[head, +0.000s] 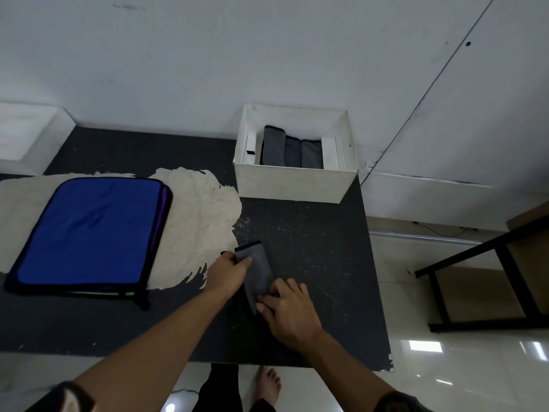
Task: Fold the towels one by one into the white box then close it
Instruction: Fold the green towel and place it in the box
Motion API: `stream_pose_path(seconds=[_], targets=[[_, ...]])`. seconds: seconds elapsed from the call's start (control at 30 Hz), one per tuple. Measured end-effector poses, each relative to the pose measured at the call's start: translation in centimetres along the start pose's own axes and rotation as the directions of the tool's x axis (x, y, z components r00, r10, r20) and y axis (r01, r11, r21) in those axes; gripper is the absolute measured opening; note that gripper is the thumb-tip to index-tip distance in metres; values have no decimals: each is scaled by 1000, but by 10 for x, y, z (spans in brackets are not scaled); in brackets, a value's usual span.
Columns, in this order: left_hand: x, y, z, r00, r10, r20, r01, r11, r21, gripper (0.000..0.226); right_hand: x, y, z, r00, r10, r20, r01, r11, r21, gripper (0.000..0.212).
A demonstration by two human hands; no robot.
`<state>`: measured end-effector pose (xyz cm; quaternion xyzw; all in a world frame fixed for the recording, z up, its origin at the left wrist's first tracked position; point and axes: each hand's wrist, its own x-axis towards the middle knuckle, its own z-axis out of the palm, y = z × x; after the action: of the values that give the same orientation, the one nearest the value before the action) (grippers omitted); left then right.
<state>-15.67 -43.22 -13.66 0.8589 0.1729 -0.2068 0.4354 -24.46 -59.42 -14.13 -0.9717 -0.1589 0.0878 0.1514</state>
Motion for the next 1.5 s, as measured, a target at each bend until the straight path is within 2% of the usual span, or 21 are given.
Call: stream_pose_path(seconds=[0.1, 0.2, 0.27, 0.4, 0.47, 0.53, 0.63, 0.8, 0.87, 0.97, 1.03, 1.07, 1.13, 1.17, 1.23, 1.3, 1.37, 1.5], targets=[[1, 3, 1, 999, 15, -44, -12, 997, 71, 31, 9, -3, -4, 1000, 16, 24, -17, 1000, 27, 43], [4, 1, 0, 998, 34, -56, -28, 995, 101, 24, 19, -7, -8, 999, 15, 30, -15, 1000, 20, 35], [6, 0, -1, 997, 48, -59, -41, 992, 118, 24, 26, -9, -10, 996, -5, 87, 7, 1000, -26, 31], [8, -1, -4, 990, 76, -116, -46, 970, 238, 42, 33, -13, -8, 986, 6, 166, 3, 999, -53, 46], [8, -3, -5, 988, 85, -129, -50, 965, 256, 46, 34, -12, -4, 981, 17, 191, -4, 998, -68, 64], [8, -3, -4, 985, 109, -136, -66, 956, 287, 47, 34, -12, -2, 973, 28, 227, 1, 992, -129, 75], [8, -4, -3, 985, 120, -127, -72, 942, 328, 43, 39, -12, -2, 957, 69, 283, -14, 981, -193, 80], [-5, 1, -11, 995, 92, 34, -98, 928, 360, 22, 67, -15, -18, 888, 198, 416, -95, 962, -255, 105], [-10, -2, -15, 990, 77, 122, -111, 944, 310, 10, 76, -18, -24, 873, 219, 435, -98, 954, -284, 113], [-17, -10, -24, 971, 30, 235, -82, 973, 214, 36, 81, -22, -26, 889, 210, 408, -104, 958, -268, 114], [-21, -11, -29, 956, 30, 293, -87, 979, 184, 45, 75, -24, -24, 917, 225, 328, -196, 973, -119, 108], [-23, -10, -30, 949, 33, 315, -89, 982, 167, 48, 71, -24, -23, 923, 282, 263, -297, 955, 20, 102], [-28, -8, -33, 932, 37, 360, -89, 988, 129, 54, 61, -26, -20, 855, 489, 172, -518, 789, 329, 84], [-29, -8, -34, 921, 38, 387, -94, 988, 126, 58, 56, -29, -20, 788, 588, 185, -601, 668, 440, 77], [-28, -9, -37, 894, 58, 444, -141, 978, 155, 63, 50, -34, -17, 683, 674, 281, -697, 487, 526, 70], [-26, -11, -41, 860, 63, 506, -184, 964, 194, 71, 48, -41, -15, 644, 676, 358, -729, 401, 554, 60], [-30, -10, -46, 839, 74, 538, -207, 960, 191, 71, 49, -49, -16, 640, 675, 366, -717, 354, 601, 46], [-35, -9, -55, 880, 177, 440, -272, 948, 163, 48, 56, -68, -22, 619, 672, 406, -612, 88, 786, 41]])
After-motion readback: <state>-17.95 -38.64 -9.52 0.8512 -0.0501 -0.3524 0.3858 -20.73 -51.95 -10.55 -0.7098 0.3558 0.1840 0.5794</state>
